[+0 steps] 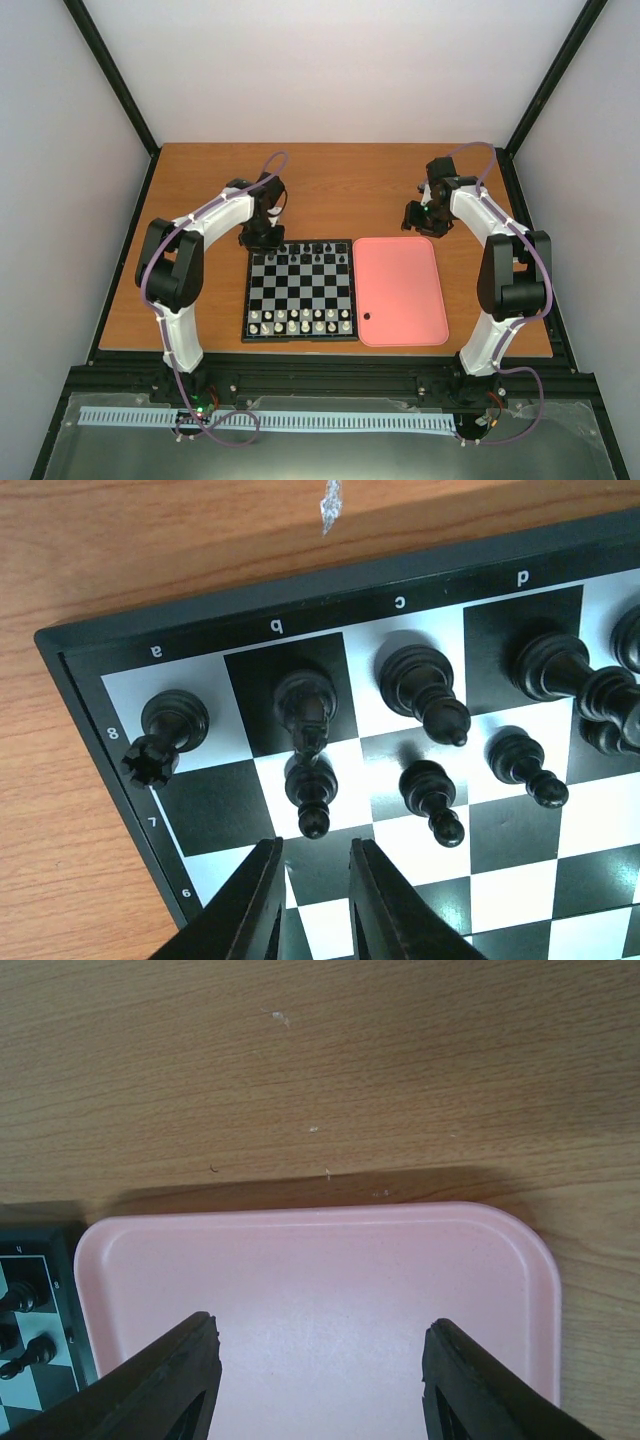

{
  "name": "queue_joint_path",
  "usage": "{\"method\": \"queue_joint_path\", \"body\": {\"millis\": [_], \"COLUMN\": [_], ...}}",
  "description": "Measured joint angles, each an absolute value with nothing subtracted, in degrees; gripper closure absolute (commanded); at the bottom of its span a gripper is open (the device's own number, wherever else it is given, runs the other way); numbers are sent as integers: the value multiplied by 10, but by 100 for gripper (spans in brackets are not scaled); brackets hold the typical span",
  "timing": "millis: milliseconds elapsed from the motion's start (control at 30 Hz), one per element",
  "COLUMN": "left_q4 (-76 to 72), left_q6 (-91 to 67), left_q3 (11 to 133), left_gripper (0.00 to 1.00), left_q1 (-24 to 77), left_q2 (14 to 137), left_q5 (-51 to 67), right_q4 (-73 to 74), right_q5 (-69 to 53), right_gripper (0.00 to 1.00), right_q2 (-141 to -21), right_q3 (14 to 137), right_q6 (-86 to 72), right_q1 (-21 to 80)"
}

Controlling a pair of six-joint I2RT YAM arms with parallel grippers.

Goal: Set up the chess pieces on the board
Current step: Place the chess piece on the chessboard.

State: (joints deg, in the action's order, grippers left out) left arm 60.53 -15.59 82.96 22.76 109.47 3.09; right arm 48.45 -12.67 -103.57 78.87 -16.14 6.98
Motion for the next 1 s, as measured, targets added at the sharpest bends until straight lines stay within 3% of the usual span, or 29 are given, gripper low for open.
{"method": "queue_joint_path", "body": {"millis": [700,1000], "left_q4": [598,591], "left_q6": [-152,-152], "left_q3": [830,830], "left_gripper": [79,88], "left_q1": [228,228], "left_q2": [1119,1128], "left_q5": [31,31], "right_q4": [486,486], "right_q5": [-127,-127], "right_gripper": [44,44], "right_q2": [-1036,-1036], "right_q3": [789,789], "right_q6": [-165,-163], "right_q1": [70,70]}}
